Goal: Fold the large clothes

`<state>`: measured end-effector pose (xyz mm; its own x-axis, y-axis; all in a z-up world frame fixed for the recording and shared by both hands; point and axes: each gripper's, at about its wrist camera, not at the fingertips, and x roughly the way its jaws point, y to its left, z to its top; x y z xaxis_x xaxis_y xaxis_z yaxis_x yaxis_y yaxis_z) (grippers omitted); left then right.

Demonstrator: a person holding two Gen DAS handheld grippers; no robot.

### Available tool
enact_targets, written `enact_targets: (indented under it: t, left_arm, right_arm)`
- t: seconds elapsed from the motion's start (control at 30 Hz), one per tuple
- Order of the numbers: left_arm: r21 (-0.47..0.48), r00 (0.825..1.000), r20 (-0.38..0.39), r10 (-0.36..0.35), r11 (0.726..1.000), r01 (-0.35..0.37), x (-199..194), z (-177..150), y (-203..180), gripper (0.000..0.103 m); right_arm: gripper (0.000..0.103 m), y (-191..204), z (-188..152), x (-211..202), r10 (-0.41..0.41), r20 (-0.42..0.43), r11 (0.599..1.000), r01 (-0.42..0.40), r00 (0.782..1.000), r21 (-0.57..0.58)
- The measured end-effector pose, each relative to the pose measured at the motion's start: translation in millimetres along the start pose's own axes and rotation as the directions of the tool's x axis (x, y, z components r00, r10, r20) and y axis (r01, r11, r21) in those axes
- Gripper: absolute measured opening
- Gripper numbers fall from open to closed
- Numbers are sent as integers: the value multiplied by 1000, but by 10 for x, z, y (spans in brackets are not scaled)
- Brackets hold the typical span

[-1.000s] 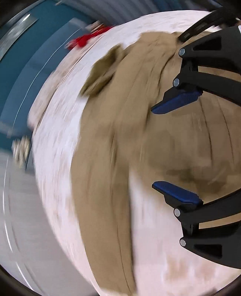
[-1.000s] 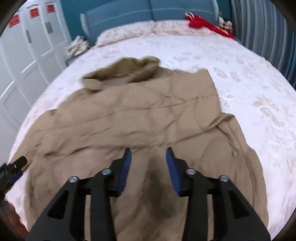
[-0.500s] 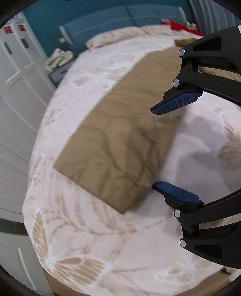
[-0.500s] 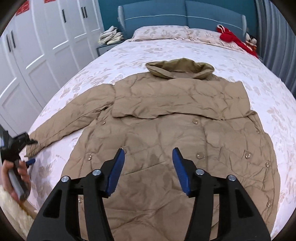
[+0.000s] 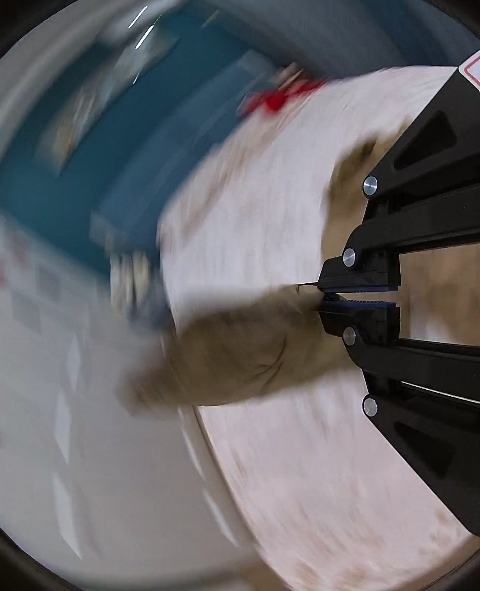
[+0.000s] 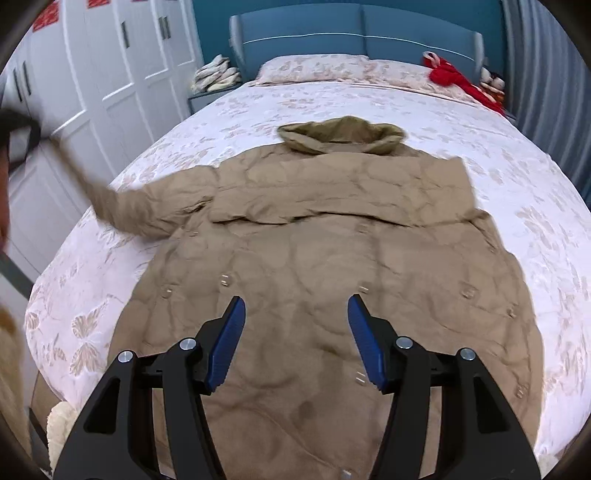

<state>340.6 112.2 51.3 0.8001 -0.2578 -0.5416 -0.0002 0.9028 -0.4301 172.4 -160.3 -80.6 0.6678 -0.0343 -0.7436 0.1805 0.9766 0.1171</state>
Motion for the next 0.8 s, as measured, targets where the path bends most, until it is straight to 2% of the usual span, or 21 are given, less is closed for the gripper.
enact_targets:
  t: [0.03, 0.07, 0.1, 0.13, 0.17, 0.2, 0.23, 0.3, 0.33, 0.37, 0.43, 0.5, 0.57, 0.63, 0.73, 0.8]
  left_arm:
    - [68, 997, -32, -77, 995, 79, -17, -51, -483, 1]
    - [128, 984, -93, -150, 979, 161, 8, -167, -943, 5]
    - [169, 963, -161, -214, 956, 241, 59, -361, -1366, 14]
    - [188, 949, -200, -244, 941, 281, 94, -510, -1580, 23]
    - [207, 932, -249, -263, 926, 316, 137, -781, -1838, 48]
    - [212, 930, -261, -258, 925, 316, 150, -996, -1943, 67]
    - [211, 932, -266, -245, 929, 304, 157, -1201, -1975, 71]
    - [176, 924, -309, -224, 942, 287, 181, -1541, -1864, 72]
    - [131, 910, -357, -212, 953, 274, 237, -1701, -1721, 72]
    - [95, 903, -381, -200, 963, 254, 303, -1781, -1595, 71]
    - [47, 906, -402, -130, 986, 162, 434, -1889, -1283, 70]
    - [22, 913, -405, -46, 998, 59, 595, -1878, -960, 68]
    - [19, 910, -413, 36, 999, -31, 791, -1762, -680, 66]
    - [33, 911, -403, 91, 996, -85, 942, -1661, -557, 65]
    - [53, 911, -392, 127, 992, -115, 1051, -1564, -433, 65]
    - [37, 911, -396, 116, 993, -111, 1253, -1478, -334, 65]
  right_arm:
    - [56, -107, -35, -53, -14, -2, 1000, 14, 1000, 14]
    - [57, -221, -71, -100, -28, -5, 999, 28, 1000, 28]
    - [57, -348, -107, -149, -47, -8, 998, 47, 999, 44]
    - [57, -477, -143, -189, -67, -10, 996, 67, 998, 60]
    - [57, -576, -169, -212, -83, -11, 994, 83, 997, 73]
    - [57, -757, -209, -259, -115, -13, 989, 116, 993, 92]
    - [58, -887, -232, -284, -139, -15, 985, 140, 990, 105]
    - [58, -1207, -274, -337, -174, -21, 974, 176, 984, 143]
    - [58, -1322, -275, -345, -185, -22, 970, 186, 983, 155]
    - [58, -1420, -267, -344, -193, -24, 967, 195, 981, 165]
    - [58, -1617, -213, -320, -192, -17, 963, 192, 981, 189]
    - [58, -1718, -113, -265, -184, -3, 964, 181, 983, 196]
    - [58, -1751, 38, -145, -166, 9, 969, 161, 986, 189]
    - [58, -1758, 211, 14, -123, 22, 973, 117, 992, 201]
    - [58, -1776, 414, 290, -87, 20, 971, 80, 996, 225]
    - [58, -1814, 539, 516, -62, 7, 966, 58, 998, 254]
